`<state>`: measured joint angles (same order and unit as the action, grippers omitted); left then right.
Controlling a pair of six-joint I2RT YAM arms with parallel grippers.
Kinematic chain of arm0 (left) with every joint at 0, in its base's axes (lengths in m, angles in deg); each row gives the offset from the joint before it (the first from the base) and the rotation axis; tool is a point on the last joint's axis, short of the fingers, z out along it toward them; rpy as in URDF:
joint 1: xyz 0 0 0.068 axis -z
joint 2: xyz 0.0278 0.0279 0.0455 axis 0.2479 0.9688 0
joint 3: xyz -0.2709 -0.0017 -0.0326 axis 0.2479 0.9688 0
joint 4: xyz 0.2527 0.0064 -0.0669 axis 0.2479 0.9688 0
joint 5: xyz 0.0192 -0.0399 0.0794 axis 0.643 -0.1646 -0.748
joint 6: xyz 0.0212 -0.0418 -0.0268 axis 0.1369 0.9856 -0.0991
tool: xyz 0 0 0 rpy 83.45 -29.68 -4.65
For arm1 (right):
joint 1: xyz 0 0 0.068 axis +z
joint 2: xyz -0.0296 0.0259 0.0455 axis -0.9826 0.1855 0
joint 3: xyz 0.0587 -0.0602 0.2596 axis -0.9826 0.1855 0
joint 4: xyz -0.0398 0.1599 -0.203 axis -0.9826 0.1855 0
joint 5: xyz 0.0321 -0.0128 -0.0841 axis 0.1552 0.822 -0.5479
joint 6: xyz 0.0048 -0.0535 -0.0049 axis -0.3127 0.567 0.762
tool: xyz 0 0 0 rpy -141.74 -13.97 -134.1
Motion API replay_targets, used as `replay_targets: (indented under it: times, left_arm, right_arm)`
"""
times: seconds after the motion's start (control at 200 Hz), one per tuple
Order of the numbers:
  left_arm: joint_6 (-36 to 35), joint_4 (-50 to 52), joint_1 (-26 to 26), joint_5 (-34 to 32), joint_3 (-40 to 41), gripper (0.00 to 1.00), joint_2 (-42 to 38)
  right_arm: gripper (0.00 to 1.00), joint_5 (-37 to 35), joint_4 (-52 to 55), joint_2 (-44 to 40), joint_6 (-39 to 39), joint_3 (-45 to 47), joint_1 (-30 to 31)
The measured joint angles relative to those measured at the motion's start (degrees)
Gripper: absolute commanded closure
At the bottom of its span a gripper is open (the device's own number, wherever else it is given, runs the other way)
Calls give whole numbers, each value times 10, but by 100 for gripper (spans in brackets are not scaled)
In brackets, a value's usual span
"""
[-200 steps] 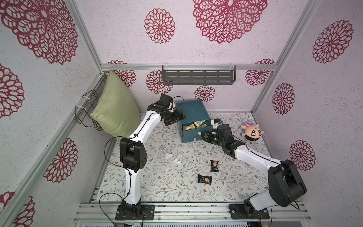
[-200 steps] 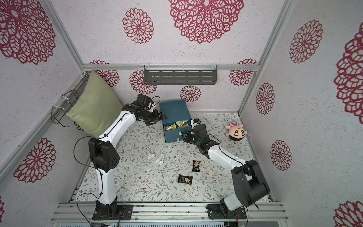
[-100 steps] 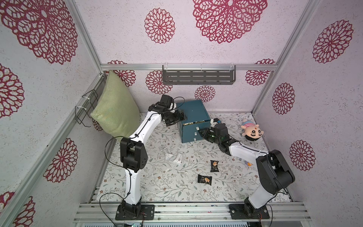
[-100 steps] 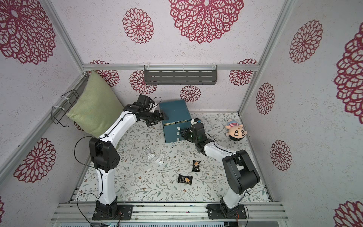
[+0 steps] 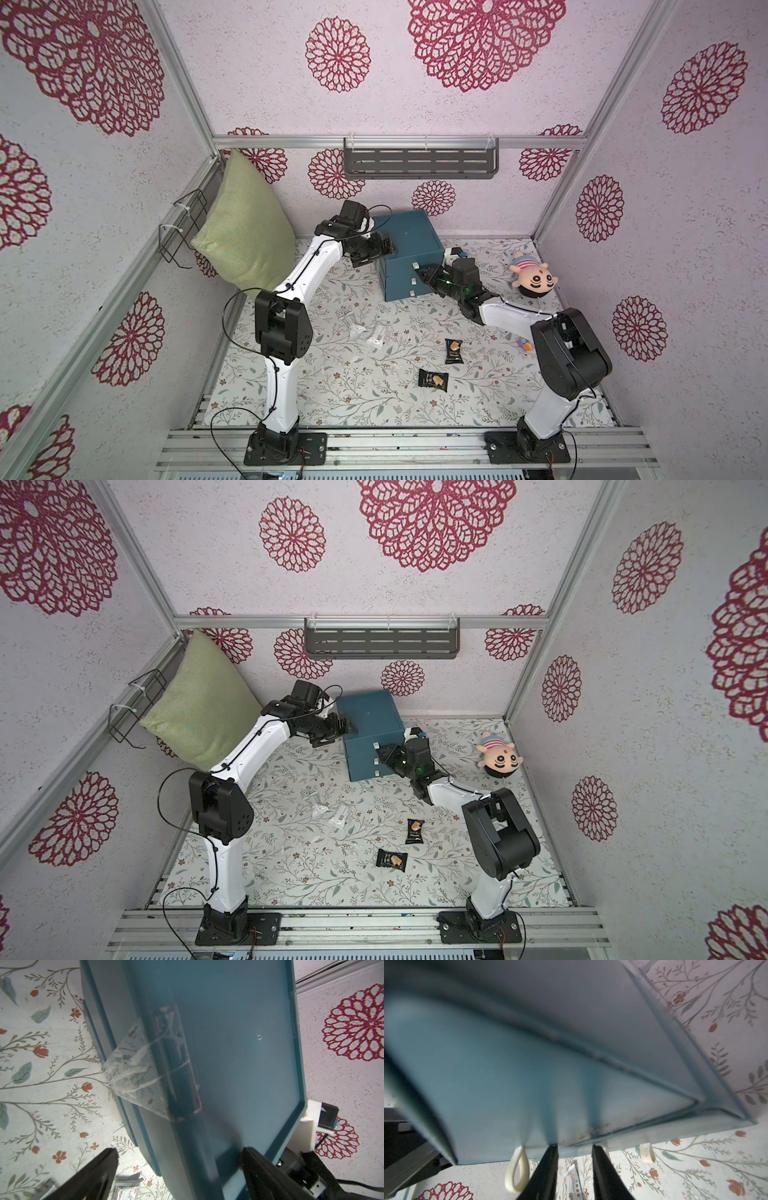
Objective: Place the cookies into the drawer by color
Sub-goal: Close the drawer in the storage box, then open the drawer in the storage box.
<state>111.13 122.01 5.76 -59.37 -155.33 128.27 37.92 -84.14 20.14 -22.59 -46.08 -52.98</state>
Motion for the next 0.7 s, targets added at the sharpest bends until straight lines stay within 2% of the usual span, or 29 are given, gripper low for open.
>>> replay_targets:
  times: [0.185,0.385,0.56,0.7]
  left_arm:
    - [0,0,0,0,0,0,0]
    - [0,0,0,1,0,0,0]
    - [0,0,0,2,0,0,0]
    - [0,0,0,2,0,0,0]
  right_arm:
    - [58,-3,-38,-33,-12,71,4]
    - [41,0,-73,-36,-34,124,7]
    - [40,7,-131,4,-57,123,8]
    - [46,16,-157,40,-76,117,11]
